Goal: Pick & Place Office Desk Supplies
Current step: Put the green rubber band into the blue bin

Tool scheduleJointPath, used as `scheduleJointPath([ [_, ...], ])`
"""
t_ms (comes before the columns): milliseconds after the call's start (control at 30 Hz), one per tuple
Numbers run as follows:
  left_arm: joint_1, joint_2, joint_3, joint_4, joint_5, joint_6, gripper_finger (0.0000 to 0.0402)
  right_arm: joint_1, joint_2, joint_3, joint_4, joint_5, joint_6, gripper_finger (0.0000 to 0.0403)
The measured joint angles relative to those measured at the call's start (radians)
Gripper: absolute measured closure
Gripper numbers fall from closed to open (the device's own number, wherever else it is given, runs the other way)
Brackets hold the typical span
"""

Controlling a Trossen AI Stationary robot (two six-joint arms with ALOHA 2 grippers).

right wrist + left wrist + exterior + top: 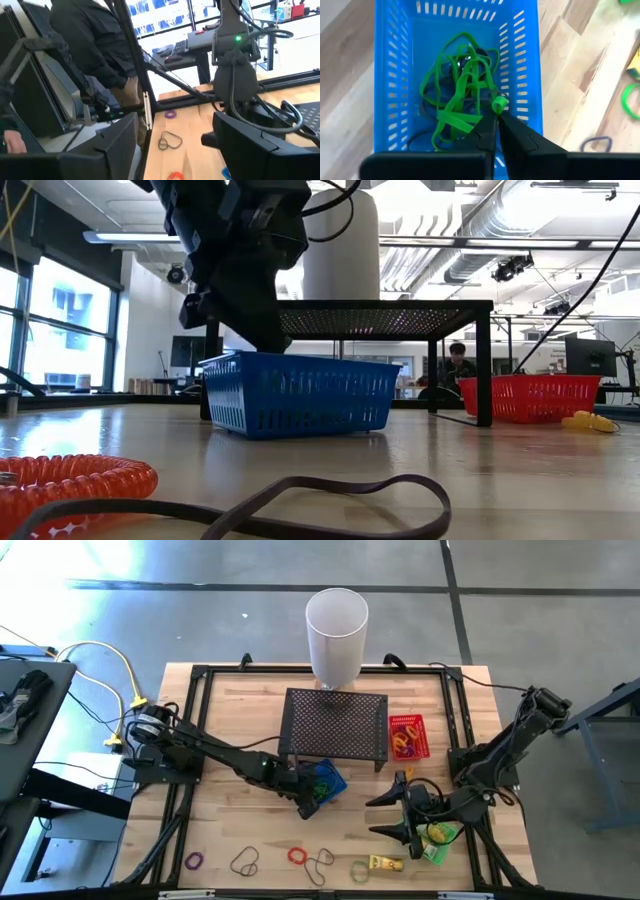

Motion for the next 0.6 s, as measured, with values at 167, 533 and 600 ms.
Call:
scheduleJointPath([
  [167,-0.004,0.000,0.000,0.001,0.000,-0.027,0.0327,0.000,-0.017,0.000,-0.035,-0.028,-0.005,0.0156],
  [533,-0.006,-0.009,0.000,0.000,-0.004,-0.034,0.0253,0.000,-0.031,0.000,-0.094,-0.059,0.015,0.0156],
  [600,-0.011,-0.012,0.000,-0.002,-0.005,0.000,0.0253,0.000,-0.031,0.000,-0.093,-0.064,0.034,0.0156],
])
